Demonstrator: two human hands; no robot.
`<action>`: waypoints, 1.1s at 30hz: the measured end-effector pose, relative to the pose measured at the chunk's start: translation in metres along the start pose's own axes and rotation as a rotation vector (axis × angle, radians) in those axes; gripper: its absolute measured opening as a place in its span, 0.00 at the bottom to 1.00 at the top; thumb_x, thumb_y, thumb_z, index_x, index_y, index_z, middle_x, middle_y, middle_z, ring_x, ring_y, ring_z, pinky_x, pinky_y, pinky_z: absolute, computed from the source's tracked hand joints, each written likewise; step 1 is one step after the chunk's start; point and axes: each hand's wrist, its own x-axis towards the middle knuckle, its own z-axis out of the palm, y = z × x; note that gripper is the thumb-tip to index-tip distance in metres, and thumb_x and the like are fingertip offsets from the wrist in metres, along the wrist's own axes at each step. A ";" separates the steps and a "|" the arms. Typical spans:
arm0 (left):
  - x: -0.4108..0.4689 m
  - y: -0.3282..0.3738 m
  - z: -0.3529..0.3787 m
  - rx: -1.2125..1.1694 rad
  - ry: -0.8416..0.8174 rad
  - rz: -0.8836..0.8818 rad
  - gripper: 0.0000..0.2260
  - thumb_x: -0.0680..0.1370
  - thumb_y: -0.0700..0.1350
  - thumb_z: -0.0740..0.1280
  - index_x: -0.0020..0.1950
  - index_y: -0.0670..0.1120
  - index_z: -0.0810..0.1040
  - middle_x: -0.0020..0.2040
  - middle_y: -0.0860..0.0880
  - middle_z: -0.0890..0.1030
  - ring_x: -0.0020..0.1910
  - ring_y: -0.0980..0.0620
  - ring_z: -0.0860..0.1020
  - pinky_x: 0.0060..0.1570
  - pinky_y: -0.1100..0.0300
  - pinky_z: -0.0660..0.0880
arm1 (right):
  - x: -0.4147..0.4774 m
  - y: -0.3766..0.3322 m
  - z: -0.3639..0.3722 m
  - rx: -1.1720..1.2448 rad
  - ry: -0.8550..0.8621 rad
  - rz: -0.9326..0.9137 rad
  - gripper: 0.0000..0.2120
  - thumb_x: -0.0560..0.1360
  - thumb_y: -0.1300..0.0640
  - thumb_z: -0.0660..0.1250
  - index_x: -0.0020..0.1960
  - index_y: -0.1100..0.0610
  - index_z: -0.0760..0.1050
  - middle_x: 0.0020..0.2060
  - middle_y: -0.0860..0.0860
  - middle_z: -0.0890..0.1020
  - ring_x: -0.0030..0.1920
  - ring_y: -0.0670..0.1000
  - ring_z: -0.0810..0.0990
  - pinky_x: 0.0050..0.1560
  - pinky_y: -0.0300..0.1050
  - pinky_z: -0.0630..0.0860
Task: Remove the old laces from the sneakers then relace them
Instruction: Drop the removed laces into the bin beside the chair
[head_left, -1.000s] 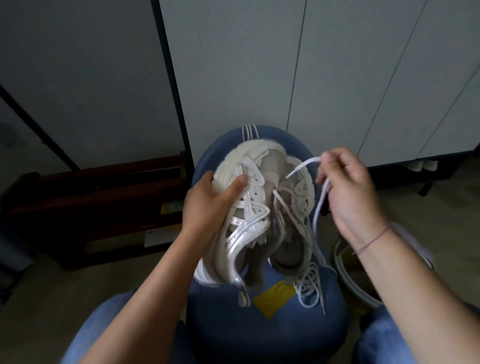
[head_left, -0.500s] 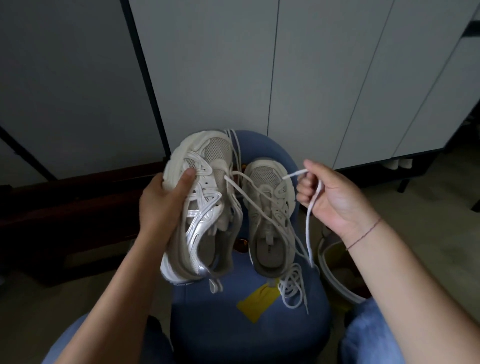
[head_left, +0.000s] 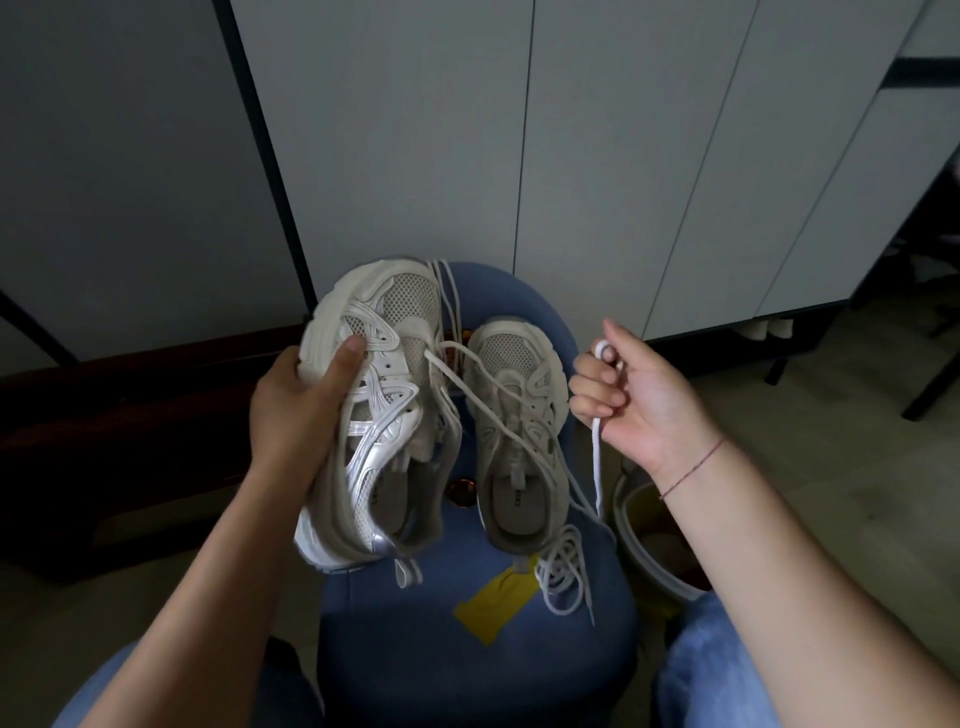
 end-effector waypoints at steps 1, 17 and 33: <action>0.000 0.000 0.000 -0.002 0.003 0.004 0.22 0.73 0.64 0.70 0.58 0.50 0.79 0.51 0.51 0.83 0.51 0.51 0.81 0.55 0.55 0.76 | 0.000 -0.001 0.000 -0.039 0.005 0.006 0.18 0.80 0.50 0.58 0.32 0.54 0.66 0.23 0.47 0.62 0.21 0.43 0.57 0.22 0.35 0.54; 0.019 -0.012 -0.029 -0.113 0.151 -0.049 0.33 0.72 0.67 0.67 0.62 0.41 0.78 0.58 0.40 0.82 0.58 0.41 0.79 0.59 0.51 0.74 | -0.040 -0.062 -0.032 -0.610 0.269 -0.029 0.08 0.79 0.63 0.53 0.42 0.57 0.67 0.21 0.48 0.63 0.17 0.43 0.56 0.20 0.32 0.48; 0.011 -0.015 -0.059 -0.212 0.268 -0.082 0.35 0.70 0.69 0.68 0.61 0.41 0.78 0.59 0.41 0.81 0.58 0.43 0.80 0.60 0.51 0.75 | -0.089 -0.061 -0.069 -1.377 0.019 0.793 0.13 0.80 0.55 0.60 0.55 0.63 0.77 0.26 0.46 0.62 0.21 0.41 0.56 0.19 0.33 0.53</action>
